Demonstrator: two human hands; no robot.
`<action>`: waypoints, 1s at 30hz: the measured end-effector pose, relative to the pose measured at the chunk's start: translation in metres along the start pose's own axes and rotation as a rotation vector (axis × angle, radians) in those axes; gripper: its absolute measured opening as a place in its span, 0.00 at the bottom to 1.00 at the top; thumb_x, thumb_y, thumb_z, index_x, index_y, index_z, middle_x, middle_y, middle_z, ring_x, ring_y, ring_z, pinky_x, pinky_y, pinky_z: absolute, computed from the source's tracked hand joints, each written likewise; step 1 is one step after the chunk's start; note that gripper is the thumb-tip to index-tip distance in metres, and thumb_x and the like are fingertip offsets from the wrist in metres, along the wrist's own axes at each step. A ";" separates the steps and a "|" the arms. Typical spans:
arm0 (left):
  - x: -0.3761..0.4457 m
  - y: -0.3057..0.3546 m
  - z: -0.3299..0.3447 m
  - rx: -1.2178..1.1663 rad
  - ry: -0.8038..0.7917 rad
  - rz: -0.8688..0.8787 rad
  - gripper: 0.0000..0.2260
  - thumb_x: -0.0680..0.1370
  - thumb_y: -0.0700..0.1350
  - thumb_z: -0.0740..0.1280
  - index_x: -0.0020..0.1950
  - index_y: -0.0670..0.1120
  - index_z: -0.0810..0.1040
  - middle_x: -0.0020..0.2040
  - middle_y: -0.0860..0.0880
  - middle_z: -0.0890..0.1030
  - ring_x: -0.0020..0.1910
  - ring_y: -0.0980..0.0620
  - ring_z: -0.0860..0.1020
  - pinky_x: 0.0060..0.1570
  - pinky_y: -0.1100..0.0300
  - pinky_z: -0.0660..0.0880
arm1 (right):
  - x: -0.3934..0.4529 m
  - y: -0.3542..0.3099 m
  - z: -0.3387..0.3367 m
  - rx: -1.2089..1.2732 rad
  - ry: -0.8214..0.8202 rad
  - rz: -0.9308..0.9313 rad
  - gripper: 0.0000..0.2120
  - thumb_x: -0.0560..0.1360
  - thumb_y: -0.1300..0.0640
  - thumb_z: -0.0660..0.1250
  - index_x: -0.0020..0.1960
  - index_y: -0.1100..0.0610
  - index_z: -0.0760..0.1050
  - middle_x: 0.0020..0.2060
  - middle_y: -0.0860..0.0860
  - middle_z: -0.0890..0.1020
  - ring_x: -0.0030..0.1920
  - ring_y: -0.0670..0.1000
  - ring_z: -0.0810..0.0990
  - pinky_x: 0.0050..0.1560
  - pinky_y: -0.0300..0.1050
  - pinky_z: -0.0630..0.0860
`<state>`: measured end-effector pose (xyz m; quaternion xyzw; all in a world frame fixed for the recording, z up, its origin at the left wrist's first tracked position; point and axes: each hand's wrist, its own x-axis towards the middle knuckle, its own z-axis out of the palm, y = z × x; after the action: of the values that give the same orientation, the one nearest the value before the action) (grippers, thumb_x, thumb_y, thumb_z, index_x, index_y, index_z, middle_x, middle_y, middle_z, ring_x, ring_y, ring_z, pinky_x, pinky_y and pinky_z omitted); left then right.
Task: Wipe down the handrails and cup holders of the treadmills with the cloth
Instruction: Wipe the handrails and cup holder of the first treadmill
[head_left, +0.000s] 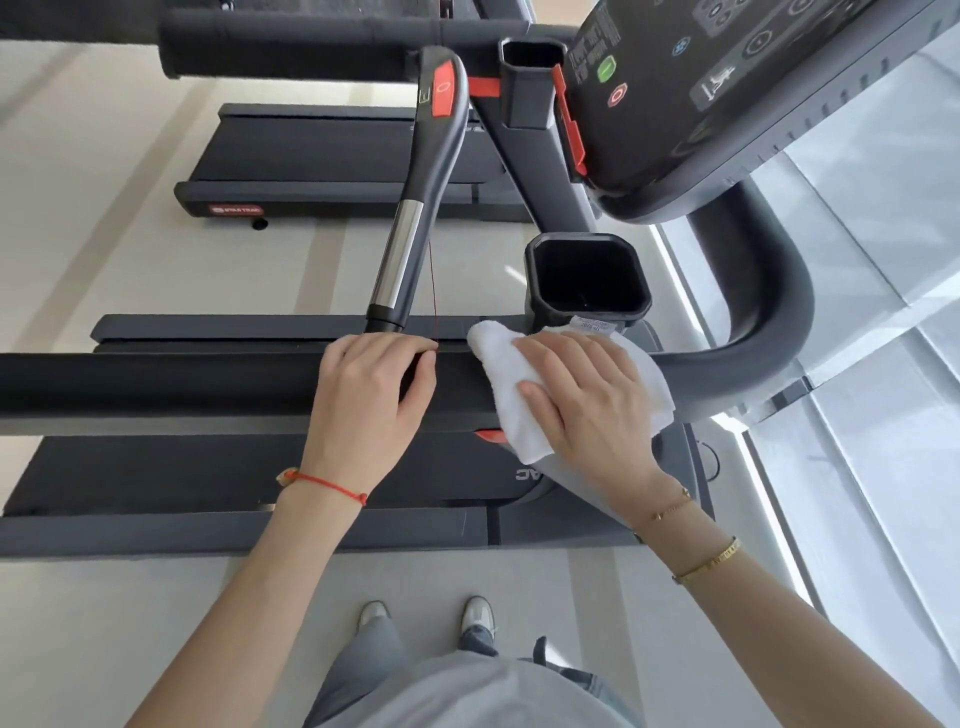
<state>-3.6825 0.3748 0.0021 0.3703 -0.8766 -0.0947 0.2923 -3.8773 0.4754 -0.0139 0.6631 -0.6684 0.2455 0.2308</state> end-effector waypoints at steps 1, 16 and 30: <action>-0.001 -0.003 -0.001 0.015 0.005 -0.005 0.08 0.81 0.42 0.64 0.53 0.45 0.82 0.49 0.50 0.84 0.50 0.49 0.81 0.61 0.49 0.70 | 0.005 -0.005 0.001 -0.022 -0.008 -0.004 0.17 0.83 0.52 0.53 0.57 0.57 0.79 0.50 0.50 0.81 0.49 0.54 0.79 0.55 0.49 0.73; -0.014 -0.077 -0.039 0.117 0.009 -0.063 0.13 0.82 0.45 0.58 0.54 0.45 0.82 0.51 0.51 0.84 0.51 0.49 0.81 0.64 0.50 0.68 | 0.050 -0.060 0.016 -0.033 -0.345 -0.199 0.24 0.84 0.44 0.46 0.68 0.56 0.72 0.56 0.50 0.79 0.50 0.54 0.78 0.58 0.50 0.72; -0.021 -0.107 -0.048 0.112 0.029 -0.008 0.13 0.83 0.46 0.56 0.56 0.46 0.80 0.50 0.53 0.83 0.51 0.52 0.80 0.66 0.53 0.64 | 0.052 -0.108 0.042 -0.087 -0.214 -0.178 0.22 0.84 0.45 0.52 0.67 0.58 0.72 0.56 0.54 0.79 0.55 0.57 0.78 0.58 0.53 0.73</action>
<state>-3.5792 0.3166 -0.0096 0.3906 -0.8749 -0.0414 0.2834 -3.7691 0.4086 -0.0107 0.7313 -0.6380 0.1227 0.2077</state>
